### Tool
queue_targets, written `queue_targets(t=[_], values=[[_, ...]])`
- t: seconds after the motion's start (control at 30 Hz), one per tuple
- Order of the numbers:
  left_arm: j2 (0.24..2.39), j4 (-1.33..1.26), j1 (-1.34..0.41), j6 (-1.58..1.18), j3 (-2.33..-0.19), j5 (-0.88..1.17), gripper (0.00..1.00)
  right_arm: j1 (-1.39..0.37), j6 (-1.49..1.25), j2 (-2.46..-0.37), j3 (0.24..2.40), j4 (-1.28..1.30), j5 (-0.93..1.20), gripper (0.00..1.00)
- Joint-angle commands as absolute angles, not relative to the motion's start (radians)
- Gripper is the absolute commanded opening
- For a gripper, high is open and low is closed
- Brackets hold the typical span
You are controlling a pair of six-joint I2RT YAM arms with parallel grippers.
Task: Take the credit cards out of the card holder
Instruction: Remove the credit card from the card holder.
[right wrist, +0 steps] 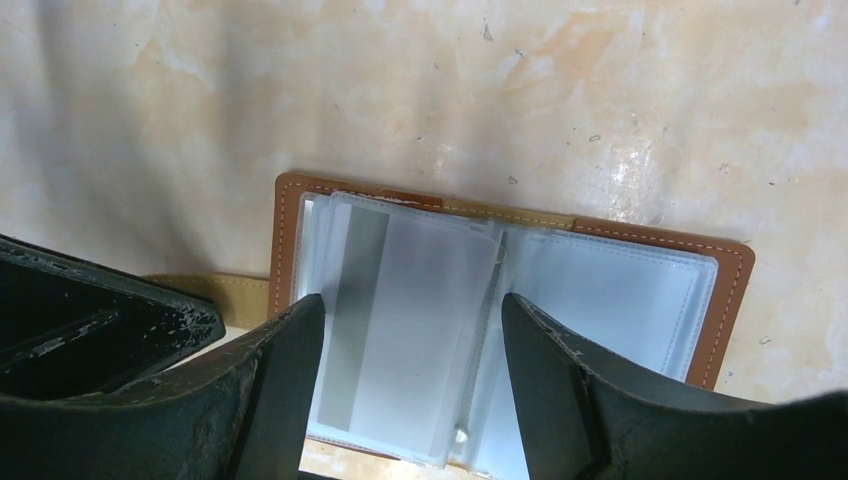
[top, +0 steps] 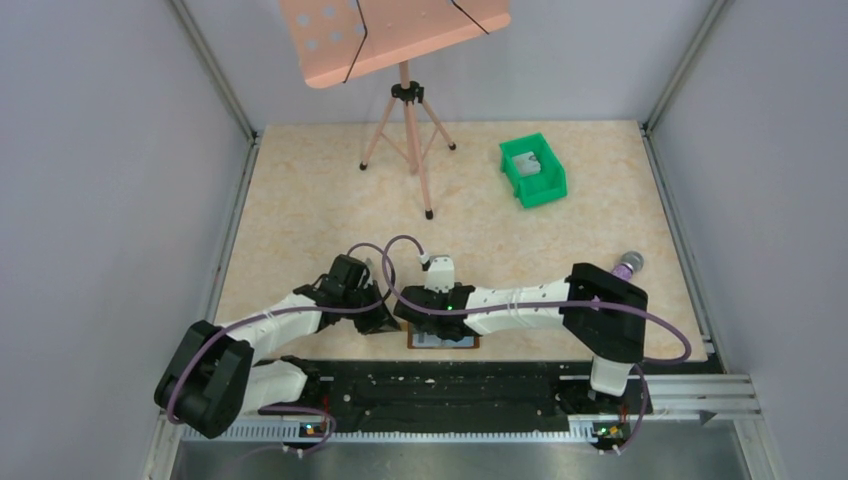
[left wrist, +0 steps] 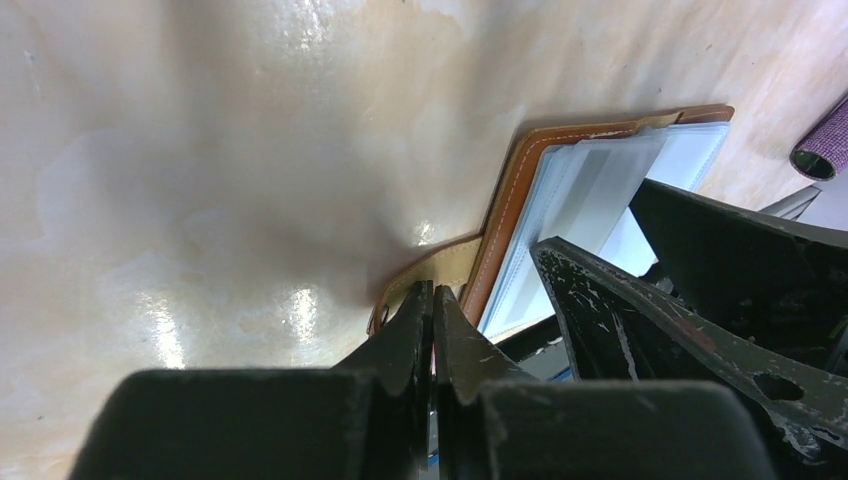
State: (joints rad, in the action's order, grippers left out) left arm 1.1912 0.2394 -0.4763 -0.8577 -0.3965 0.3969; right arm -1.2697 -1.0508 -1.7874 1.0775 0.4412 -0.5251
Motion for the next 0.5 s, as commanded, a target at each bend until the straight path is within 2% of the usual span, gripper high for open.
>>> queue_targets(t=[0.0, 0.27, 0.47], values=[[1.170, 0.234, -0.473, -0.849, -0.374, 0.397, 0.03, -1.288, -1.064, -1.830, 1.114, 0.452, -0.528, 0.65], [1.157, 0.229, -0.473, -0.857, -0.366, 0.406, 0.03, -1.290, -1.071, -1.879, 1.147, 0.498, -0.518, 0.67], [1.151, 0.238, -0.473, -0.852, -0.362, 0.400, 0.03, -1.290, -1.055, -1.855, 1.140, 0.500, -0.523, 0.57]])
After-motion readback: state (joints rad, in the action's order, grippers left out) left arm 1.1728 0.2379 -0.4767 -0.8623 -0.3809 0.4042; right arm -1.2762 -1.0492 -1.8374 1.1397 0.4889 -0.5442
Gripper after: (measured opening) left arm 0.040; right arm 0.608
